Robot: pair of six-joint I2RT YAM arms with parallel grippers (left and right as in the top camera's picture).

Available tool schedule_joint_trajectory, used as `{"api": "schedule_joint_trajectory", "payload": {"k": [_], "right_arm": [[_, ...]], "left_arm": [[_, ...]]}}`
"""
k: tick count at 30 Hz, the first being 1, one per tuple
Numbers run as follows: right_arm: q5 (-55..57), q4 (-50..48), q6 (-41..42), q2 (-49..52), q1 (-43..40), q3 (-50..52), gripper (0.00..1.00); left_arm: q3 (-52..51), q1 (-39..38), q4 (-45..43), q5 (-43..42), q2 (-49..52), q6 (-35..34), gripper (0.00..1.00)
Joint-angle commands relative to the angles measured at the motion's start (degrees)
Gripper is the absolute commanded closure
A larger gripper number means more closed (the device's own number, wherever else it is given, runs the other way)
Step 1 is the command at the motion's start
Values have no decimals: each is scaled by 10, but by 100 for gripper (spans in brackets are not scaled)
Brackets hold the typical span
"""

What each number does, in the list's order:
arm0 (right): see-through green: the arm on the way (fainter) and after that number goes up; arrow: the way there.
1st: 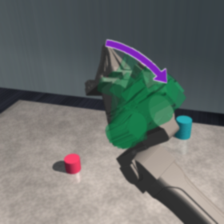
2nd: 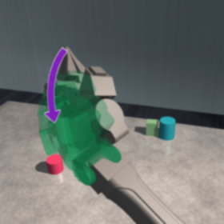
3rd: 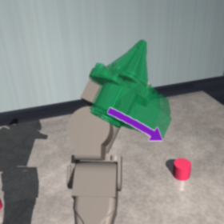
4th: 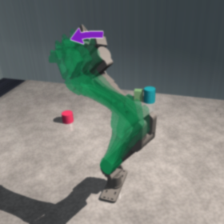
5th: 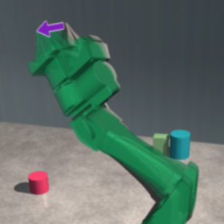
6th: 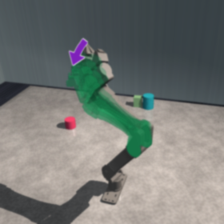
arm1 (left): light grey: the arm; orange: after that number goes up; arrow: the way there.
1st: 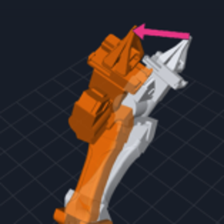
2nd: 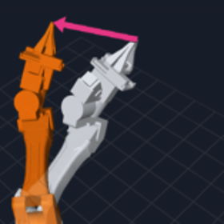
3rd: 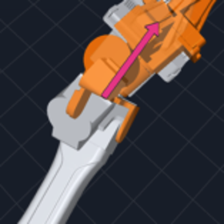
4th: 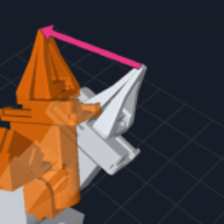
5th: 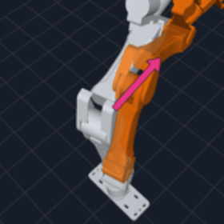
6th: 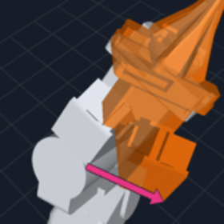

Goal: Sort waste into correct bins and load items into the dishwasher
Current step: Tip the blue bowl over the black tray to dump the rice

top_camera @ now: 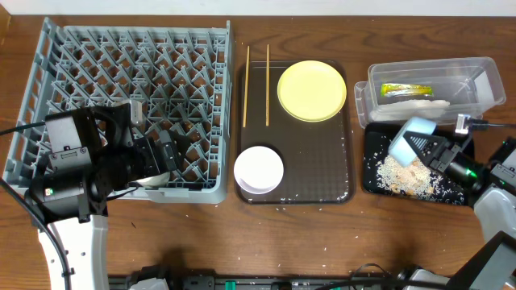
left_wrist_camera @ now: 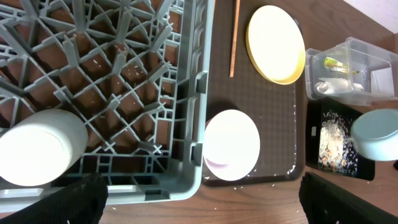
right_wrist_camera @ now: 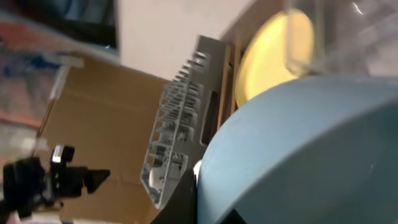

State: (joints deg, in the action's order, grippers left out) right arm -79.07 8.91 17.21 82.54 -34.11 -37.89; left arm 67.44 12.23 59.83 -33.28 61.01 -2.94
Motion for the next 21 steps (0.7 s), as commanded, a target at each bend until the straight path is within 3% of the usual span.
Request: {"api": "schedule_joint_trajectory", "payload": {"k": [1,2,4,5,7,10,14,17,21], "right_arm": [[-51,-5,-1,-2,3,-1,99],[-70,-22,-17,-2,5,-1,99],[23,2,30,-2,3,-1,99],[24,16,50,-2,2,-1,99],[-67,-13,-9,-2,7,-1,99],[7,11,38,-3,15,-1,99],[24,29,45,-33,28,-3,99],[117,46,70,-95,64,-3,99],[326,77,69,-188,180,-3,99]], "left_arm": [[12,2,1,-6,0,6,1],[12,2,3,-6,0,6,1],[12,2,4,-6,0,6,1],[12,2,3,-6,0,6,1],[12,2,4,-6,0,6,1],[12,2,5,-6,0,5,1],[12,2,9,-6,0,3,1],[12,2,9,-6,0,9,1],[12,2,9,-6,0,8,1]]}}
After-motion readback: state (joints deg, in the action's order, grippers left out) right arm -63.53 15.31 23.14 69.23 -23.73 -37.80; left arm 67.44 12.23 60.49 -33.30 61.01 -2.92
